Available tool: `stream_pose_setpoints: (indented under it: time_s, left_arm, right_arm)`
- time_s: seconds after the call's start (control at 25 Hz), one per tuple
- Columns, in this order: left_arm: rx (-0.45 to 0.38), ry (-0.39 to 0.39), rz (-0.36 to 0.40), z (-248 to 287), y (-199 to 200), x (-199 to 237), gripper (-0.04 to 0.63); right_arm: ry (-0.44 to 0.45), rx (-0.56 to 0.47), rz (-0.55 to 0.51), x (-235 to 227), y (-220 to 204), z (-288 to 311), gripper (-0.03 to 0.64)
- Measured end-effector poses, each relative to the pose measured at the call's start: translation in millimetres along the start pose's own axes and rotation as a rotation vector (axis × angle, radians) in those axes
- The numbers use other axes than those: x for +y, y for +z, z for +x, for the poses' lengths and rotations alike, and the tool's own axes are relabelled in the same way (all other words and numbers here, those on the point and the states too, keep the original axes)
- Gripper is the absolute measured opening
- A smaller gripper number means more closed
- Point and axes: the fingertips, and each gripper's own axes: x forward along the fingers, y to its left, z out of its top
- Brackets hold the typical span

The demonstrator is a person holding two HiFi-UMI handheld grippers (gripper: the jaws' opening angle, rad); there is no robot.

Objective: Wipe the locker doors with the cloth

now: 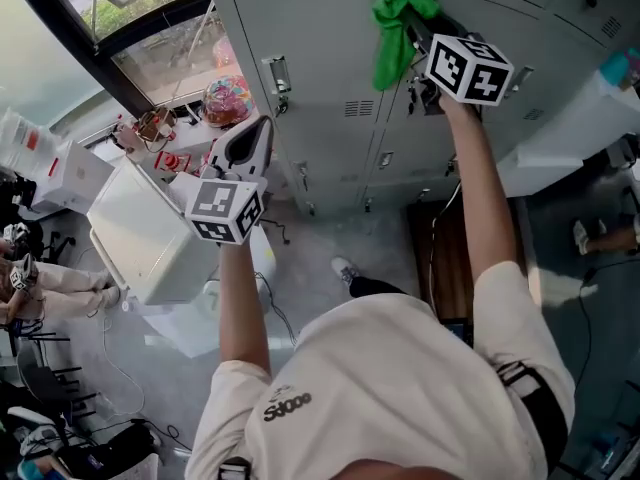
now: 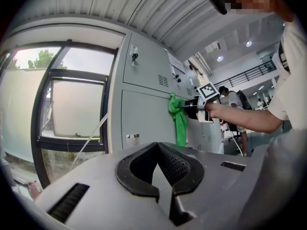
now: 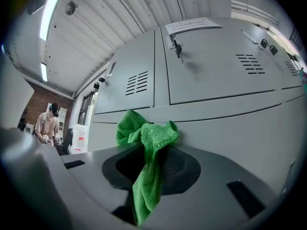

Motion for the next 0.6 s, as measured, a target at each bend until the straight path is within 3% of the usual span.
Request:
stream_pose_setpoints:
  time_s: [0.24, 0.6]
  left_arm:
    - [0.002, -0.021, -0.006, 6, -2, -5, 0.015]
    - [0.028, 0.044, -0.01, -23, -12, 15, 0.015]
  right_arm:
    - [-0.001, 0.002, -0.032, 1, -6, 1, 0.06]
    - [0.12, 0.003, -0.121, 84, -20, 35, 0.06]
